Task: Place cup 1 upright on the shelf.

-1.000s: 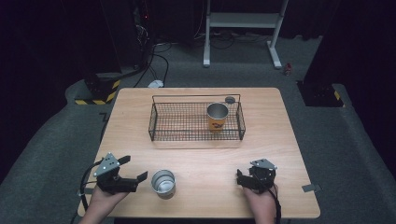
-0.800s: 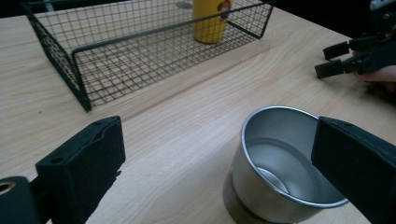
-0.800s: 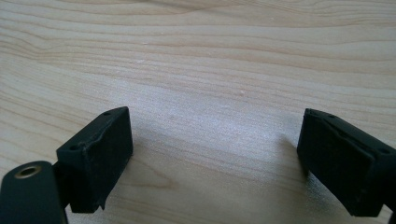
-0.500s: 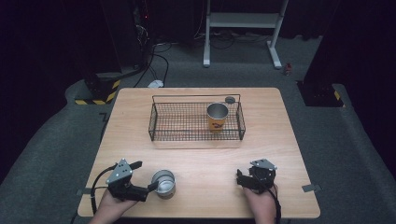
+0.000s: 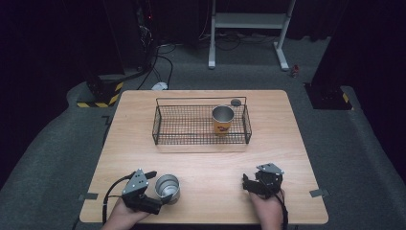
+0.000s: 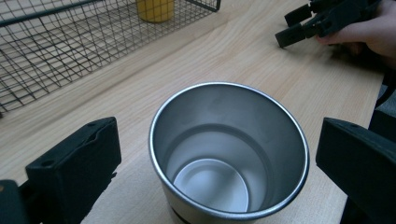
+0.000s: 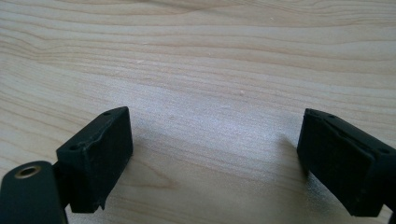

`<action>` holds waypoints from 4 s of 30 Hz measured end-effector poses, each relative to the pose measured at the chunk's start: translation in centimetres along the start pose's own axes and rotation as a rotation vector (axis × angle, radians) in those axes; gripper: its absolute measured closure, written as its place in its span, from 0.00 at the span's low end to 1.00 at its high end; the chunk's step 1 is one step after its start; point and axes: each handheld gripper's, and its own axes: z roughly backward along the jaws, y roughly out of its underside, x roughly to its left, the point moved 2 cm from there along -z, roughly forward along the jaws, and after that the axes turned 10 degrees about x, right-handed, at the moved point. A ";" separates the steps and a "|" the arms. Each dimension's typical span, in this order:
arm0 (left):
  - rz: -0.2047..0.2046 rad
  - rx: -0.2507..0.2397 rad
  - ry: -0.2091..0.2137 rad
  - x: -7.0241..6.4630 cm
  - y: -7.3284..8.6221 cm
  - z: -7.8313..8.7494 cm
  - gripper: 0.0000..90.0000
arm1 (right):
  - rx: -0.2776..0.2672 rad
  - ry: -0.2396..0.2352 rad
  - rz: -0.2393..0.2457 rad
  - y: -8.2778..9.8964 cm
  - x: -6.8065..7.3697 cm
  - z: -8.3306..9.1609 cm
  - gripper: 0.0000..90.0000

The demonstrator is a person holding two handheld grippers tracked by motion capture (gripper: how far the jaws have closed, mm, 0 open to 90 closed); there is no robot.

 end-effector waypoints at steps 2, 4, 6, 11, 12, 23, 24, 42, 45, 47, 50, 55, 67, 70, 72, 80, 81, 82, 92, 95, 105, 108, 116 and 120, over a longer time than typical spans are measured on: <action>-0.009 0.002 0.001 -0.2 0.0 -0.2 0.01 | 0.000 0.000 0.000 0.0 0.0 0.0 0.11; -0.018 0.002 0.002 -0.3 0.0 -0.4 0.01 | 0.000 0.000 0.000 0.0 0.0 0.0 0.11; -0.021 0.008 0.004 -0.5 0.1 -0.6 0.01 | 0.000 0.000 0.000 0.0 0.0 0.0 0.11; -0.039 0.019 0.010 -0.6 0.2 -1.1 0.01 | 0.000 0.000 0.000 0.0 0.0 0.0 0.11; -0.040 0.020 0.011 -0.6 0.2 -1.1 0.01 | 0.000 0.000 -0.001 0.0 0.0 0.0 0.11; -0.015 0.011 0.015 0.0 1.3 -1.9 0.01 | 0.000 0.000 0.000 0.0 0.0 0.0 0.11; -0.020 0.014 0.010 0.0 1.3 -2.0 0.01 | 0.000 0.000 0.000 0.0 0.0 0.0 0.11; -0.091 -0.048 -0.014 0.1 1.3 -2.2 0.19 | 0.000 0.001 -0.002 0.0 0.0 0.0 0.11; -0.093 -0.048 -0.016 0.3 1.2 -2.2 0.20 | 0.000 0.001 -0.003 0.0 0.0 0.0 0.11; -0.082 -0.058 -0.014 0.5 1.2 -2.1 0.20 | 0.000 0.002 -0.004 0.0 0.0 0.0 0.11; -0.065 -0.077 -0.013 0.8 1.0 -1.9 0.21 | 0.000 0.002 -0.004 0.0 0.0 0.0 0.11; -0.064 -0.098 -0.020 1.2 0.7 -1.5 0.21 | 0.000 0.002 -0.005 -0.1 0.0 0.0 0.11; -0.027 -0.126 -0.051 2.7 0.6 -1.3 0.21 | 0.001 0.001 -0.006 -0.1 0.0 -0.1 0.11; -0.043 -0.136 -0.064 2.6 0.3 -1.2 0.21 | 0.001 0.001 -0.005 -0.1 0.0 -0.1 0.11; -0.037 -0.152 -0.060 2.6 0.1 -1.0 0.21 | 0.002 0.001 -0.006 -0.1 0.0 -0.1 0.11; -0.026 -0.189 -0.093 3.3 -0.8 -0.9 0.21 | 0.010 -0.018 0.017 -0.6 -0.2 -0.4 0.08; -0.021 -0.187 -0.091 3.3 -0.7 -0.9 0.21 | 0.010 -0.021 0.024 -0.6 -0.2 -0.4 0.08; -0.018 -0.186 -0.092 3.3 -0.6 -0.8 0.21 | 0.011 -0.025 0.025 -0.6 -0.2 -0.4 0.08; -0.010 -0.204 -0.108 3.6 -0.9 -0.3 0.21 | 0.008 -0.035 0.043 -0.7 -0.3 -0.5 0.08; -0.017 -0.214 -0.108 3.4 -1.0 -0.2 0.21 | 0.011 -0.036 0.036 -0.7 -0.2 -0.5 0.08; -0.021 -0.237 -0.115 3.1 -1.7 0.4 0.21 | 0.007 -0.033 0.039 -0.7 -0.2 -0.5 0.08; -0.015 -0.253 -0.114 2.9 -2.3 0.7 0.21 | 0.008 -0.033 0.038 -0.7 -0.2 -0.5 0.08; 0.002 -0.267 -0.132 3.1 -4.2 1.3 0.21 | 0.010 -0.034 0.037 -0.7 -0.2 -0.5 0.08; 0.006 -0.267 -0.149 3.3 -4.8 1.6 0.21 | 0.011 -0.044 0.053 -0.8 -0.4 -0.6 0.07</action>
